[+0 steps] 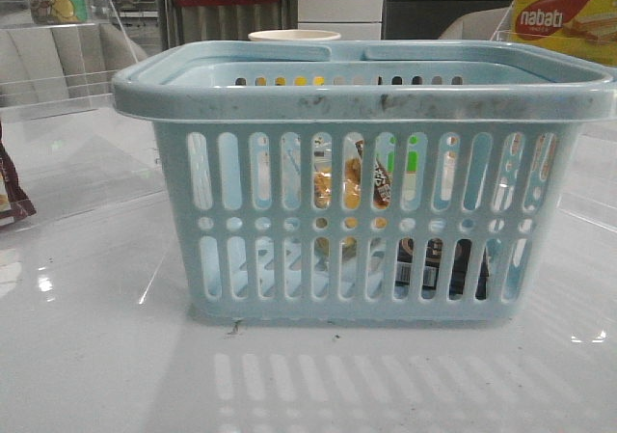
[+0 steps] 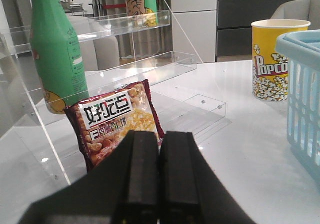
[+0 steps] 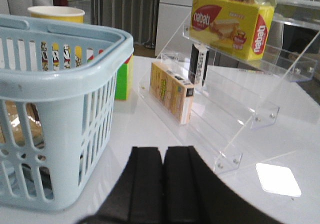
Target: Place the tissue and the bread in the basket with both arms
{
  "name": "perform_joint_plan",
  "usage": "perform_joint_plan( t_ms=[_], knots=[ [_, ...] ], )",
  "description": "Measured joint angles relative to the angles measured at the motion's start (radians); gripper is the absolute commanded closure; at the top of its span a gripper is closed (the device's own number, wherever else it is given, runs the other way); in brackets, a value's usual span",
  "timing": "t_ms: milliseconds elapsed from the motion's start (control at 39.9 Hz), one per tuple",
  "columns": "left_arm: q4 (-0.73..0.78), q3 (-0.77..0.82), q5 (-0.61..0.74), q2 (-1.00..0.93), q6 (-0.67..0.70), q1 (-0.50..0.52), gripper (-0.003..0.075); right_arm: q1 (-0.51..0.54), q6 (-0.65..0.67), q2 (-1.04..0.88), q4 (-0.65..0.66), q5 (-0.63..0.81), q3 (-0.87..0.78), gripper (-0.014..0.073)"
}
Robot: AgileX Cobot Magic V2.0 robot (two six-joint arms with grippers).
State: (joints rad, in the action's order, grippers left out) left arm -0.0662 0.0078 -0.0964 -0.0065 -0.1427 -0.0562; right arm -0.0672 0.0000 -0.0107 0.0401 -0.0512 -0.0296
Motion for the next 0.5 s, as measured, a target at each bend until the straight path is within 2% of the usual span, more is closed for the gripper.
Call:
perform_joint_plan(
  t_ms=[201,502],
  knots=[
    [0.000,0.000,0.000,0.000,0.000,0.000,0.0624,0.000,0.000,0.000,0.000,0.061,0.000,0.0536],
    [0.000,0.000,0.000,0.000,0.000,0.000,0.0624,0.000,0.000,0.000,0.000,0.064,0.000,0.0536]
  ],
)
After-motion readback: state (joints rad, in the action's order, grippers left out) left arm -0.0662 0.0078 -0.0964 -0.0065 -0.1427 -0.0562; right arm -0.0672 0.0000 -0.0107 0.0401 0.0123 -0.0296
